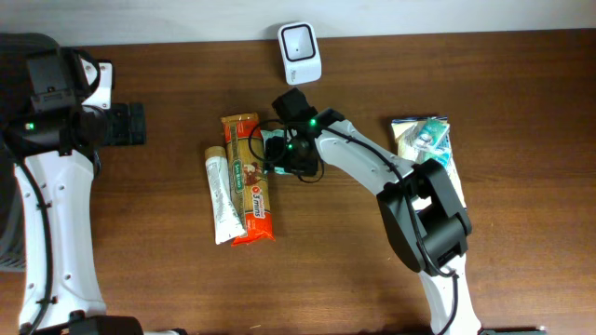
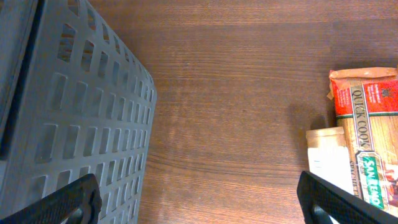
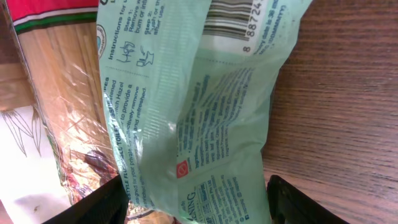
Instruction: Scan the item barcode
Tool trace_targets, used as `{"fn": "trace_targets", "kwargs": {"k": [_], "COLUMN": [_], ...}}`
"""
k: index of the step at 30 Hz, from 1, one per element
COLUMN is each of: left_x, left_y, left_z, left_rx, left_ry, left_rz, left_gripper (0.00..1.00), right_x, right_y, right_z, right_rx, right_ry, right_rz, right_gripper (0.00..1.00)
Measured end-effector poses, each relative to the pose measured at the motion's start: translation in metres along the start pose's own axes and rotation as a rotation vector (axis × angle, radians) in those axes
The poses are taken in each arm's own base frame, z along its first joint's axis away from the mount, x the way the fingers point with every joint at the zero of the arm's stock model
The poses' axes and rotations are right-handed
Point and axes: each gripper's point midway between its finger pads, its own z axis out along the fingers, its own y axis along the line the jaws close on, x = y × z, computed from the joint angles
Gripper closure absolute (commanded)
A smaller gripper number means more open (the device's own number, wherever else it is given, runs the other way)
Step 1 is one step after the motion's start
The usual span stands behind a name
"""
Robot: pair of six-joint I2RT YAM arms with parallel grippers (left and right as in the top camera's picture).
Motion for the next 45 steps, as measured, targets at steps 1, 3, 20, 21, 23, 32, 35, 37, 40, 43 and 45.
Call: {"fn": "trace_targets", "kwargs": {"k": [1, 3, 20, 21, 23, 32, 35, 37, 40, 43, 45], "left_x": [0.000, 0.000, 0.000, 0.000, 0.000, 0.000, 0.000, 0.000, 0.000, 0.000, 0.000], "left_y": [0.000, 0.000, 0.000, 0.000, 0.000, 0.000, 0.000, 0.000, 0.000, 0.000, 0.000], "left_z": [0.000, 0.000, 0.000, 0.000, 0.000, 0.000, 0.000, 0.000, 0.000, 0.000, 0.000], "left_rx": [0.000, 0.000, 0.000, 0.000, 0.000, 0.000, 0.000, 0.000, 0.000, 0.000, 0.000], "left_ry": [0.000, 0.000, 0.000, 0.000, -0.001, 0.000, 0.000, 0.000, 0.000, 0.000, 0.000], "left_rz": [0.000, 0.000, 0.000, 0.000, 0.000, 0.000, 0.000, 0.000, 0.000, 0.000, 0.000], "left_gripper": [0.01, 0.01, 0.01, 0.01, 0.01, 0.01, 0.01, 0.01, 0.01, 0.01, 0.01], "right_x": [0.001, 0.005, 0.004, -0.005, -0.020, -0.051, -0.044, -0.044, -0.040, -0.038, -0.038], "right_y": [0.000, 0.002, -0.115, -0.128, -0.138, -0.051, -0.043, -0.044, -0.059, -0.059, -0.054], "right_z": [0.001, 0.005, -0.036, -0.044, -0.068, -0.116, -0.095, -0.074, -0.031, -0.023, -0.025], "right_rx": [0.002, 0.007, 0.210, 0.226, 0.214, 0.021, 0.057, 0.070, 0.107, 0.087, 0.059], "right_ry": [0.003, 0.012, 0.196, 0.188, 0.180, 0.047, 0.071, 0.084, 0.137, 0.159, 0.163], "right_rz": [-0.001, -0.008, -0.385, -0.381, -0.344, -0.403, -0.391, -0.391, -0.352, -0.325, -0.324], "right_gripper": [0.32, 0.38, 0.36, 0.38, 0.40, 0.79, 0.83, 0.84, 0.80, 0.55, 0.51]}}
